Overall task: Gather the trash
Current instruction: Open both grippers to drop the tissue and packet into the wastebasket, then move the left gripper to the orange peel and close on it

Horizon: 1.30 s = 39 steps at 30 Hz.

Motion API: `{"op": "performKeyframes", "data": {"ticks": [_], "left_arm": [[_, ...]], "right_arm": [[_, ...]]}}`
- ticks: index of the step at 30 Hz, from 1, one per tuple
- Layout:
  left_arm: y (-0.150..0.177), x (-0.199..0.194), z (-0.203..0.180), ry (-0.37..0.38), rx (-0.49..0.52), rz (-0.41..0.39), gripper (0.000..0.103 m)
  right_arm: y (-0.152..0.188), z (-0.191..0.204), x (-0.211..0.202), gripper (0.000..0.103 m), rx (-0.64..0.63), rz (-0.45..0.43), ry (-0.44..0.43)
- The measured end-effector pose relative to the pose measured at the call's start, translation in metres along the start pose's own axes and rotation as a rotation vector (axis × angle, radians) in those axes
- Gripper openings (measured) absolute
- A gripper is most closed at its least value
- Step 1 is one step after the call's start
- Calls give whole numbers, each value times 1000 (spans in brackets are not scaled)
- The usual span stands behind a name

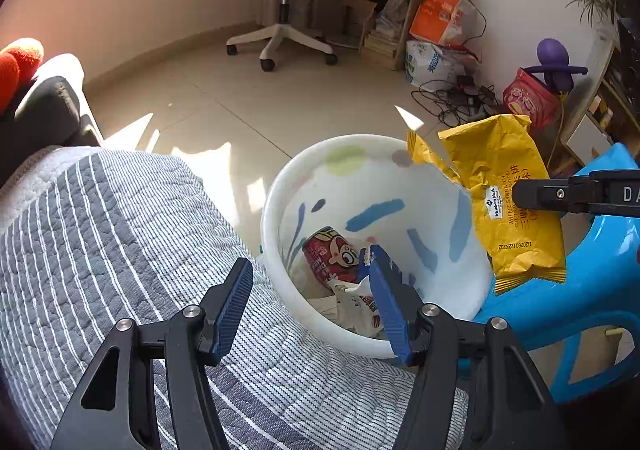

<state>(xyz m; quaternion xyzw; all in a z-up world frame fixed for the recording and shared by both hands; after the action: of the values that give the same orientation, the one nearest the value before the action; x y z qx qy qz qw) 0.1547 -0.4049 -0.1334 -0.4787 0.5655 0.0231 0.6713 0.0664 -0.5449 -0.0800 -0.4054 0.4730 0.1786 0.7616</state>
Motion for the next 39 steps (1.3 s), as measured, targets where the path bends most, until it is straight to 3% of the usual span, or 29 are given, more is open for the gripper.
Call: {"op": "performKeyframes", "data": {"ticks": [4,6,8,17,22,29,39], "left_arm": [[2,-6,11,-85,-4,-6,82],[5,-9,17,-126,0,-5,85],[7,-11,22,-146,-3,-2,86],[18,-29,39,-187,-19,8,92],[27,-48,51,-202,-31,4,103],[47,-84,75,-241,-47,5,103],[87,-130,120,-295,-106,31,103]], "right_arm": [[-8,4,0,11,-4,-45,-7],[-9,4,2,25,0,-41,-11],[-10,3,1,46,9,-42,-14],[-4,20,-7,65,-51,-39,5],[1,27,-12,76,-52,-31,13],[12,43,-18,95,-109,-23,43],[40,82,-22,99,-250,-29,71]]}}
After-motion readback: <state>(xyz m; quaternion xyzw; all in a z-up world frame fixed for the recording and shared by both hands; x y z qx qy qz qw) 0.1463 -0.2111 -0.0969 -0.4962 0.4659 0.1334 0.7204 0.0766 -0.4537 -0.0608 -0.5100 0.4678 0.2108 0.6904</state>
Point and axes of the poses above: each gripper's, at about its wrist camera, not at the fingertips, and x roughly the way its jaws point, z to its left, y to its underside, the point moved 7 cm from there along x, roughly the way its jaws point, and after that the axes turned 1 degree about -z, right-handed, at the moved point
